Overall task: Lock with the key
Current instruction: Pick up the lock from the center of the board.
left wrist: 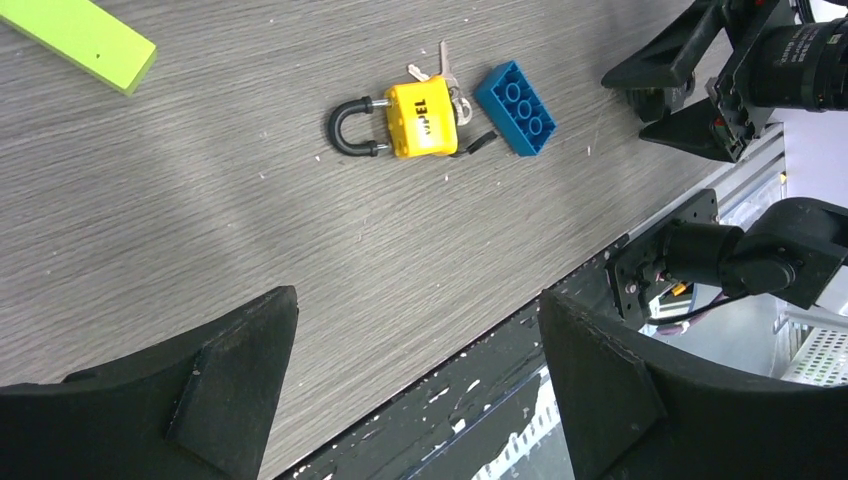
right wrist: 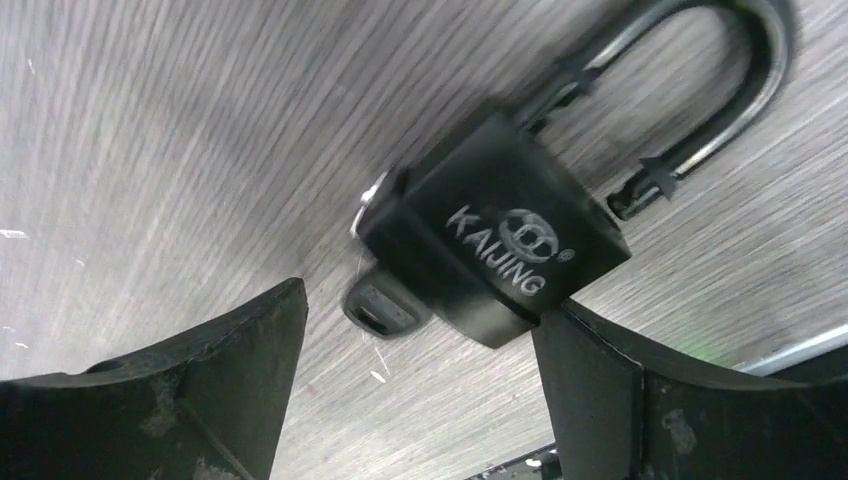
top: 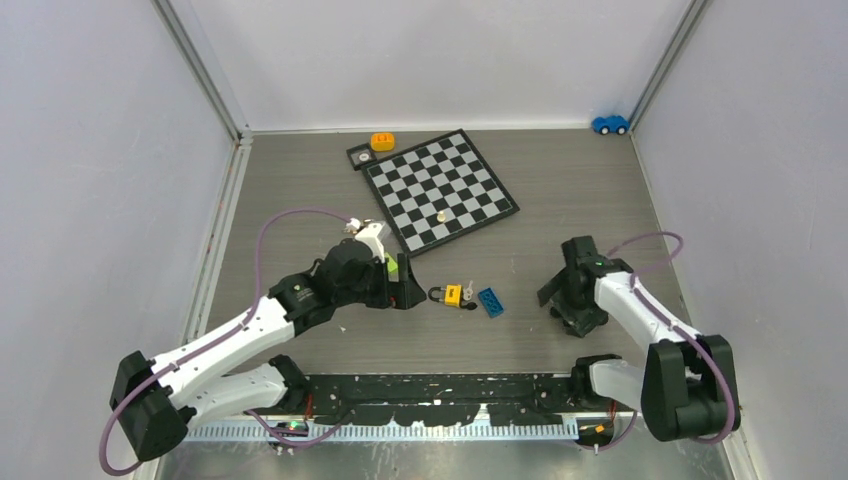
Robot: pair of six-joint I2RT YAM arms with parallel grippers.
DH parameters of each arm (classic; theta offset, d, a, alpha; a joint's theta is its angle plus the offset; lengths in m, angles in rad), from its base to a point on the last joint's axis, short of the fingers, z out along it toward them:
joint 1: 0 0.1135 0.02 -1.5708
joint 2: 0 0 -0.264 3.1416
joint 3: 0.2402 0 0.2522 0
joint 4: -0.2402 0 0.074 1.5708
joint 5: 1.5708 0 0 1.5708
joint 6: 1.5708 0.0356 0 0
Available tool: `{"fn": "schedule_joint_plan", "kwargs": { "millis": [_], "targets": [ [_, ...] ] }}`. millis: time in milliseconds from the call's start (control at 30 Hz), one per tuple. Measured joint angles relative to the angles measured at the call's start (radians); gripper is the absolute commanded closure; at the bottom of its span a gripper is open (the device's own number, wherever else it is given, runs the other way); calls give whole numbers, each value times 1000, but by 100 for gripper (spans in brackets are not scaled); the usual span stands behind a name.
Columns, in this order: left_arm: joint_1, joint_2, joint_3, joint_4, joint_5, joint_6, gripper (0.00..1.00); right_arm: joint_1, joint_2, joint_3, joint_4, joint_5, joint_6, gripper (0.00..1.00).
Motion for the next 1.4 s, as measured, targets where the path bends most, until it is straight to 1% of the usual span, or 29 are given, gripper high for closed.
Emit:
{"fn": "schedule_joint_plan", "kwargs": {
  "millis": [67, 133, 233, 400, 533, 667, 767, 933, 1167, 1300, 1333, 1367, 1400],
  "targets": [
    [10, -6, -12, 0, 8, 0, 8, 91, 37, 10, 12, 14, 34, 14],
    [15, -14, -19, 0, 13, 0, 8, 127, 68, 27, 11, 31, 53, 14],
    [18, -24, -23, 0, 19, 0, 8, 142, 86, 37, 4, 55, 85, 14],
    [25, -27, -23, 0, 29, 0, 8, 143, 63, 37, -6, 122, 141, 12],
    [31, -15, -23, 2, 45, 0, 9, 112, 21, 53, -29, 149, 171, 12],
    [31, 18, -23, 3, 61, 3, 9, 17, 17, 75, -25, 142, 179, 12],
    [35, 35, -23, 3, 74, 5, 10, -25, 50, 84, -16, 126, 180, 12],
    [44, 41, -23, 3, 89, 10, 10, -37, 138, 86, 4, 112, 198, 12],
    [55, 41, -23, 3, 98, 19, 10, -72, 189, 107, 17, 112, 210, 16],
    [60, 41, -23, 4, 101, 20, 10, -77, 187, 106, 17, 124, 220, 22],
    [61, 41, -23, 4, 101, 20, 10, -80, 185, 106, 17, 126, 220, 26],
    [62, 42, -23, 4, 104, 20, 10, -84, 183, 106, 17, 129, 222, 33],
    [63, 42, -23, 5, 105, 20, 10, -88, 179, 105, 16, 132, 221, 43]
  ]
}}
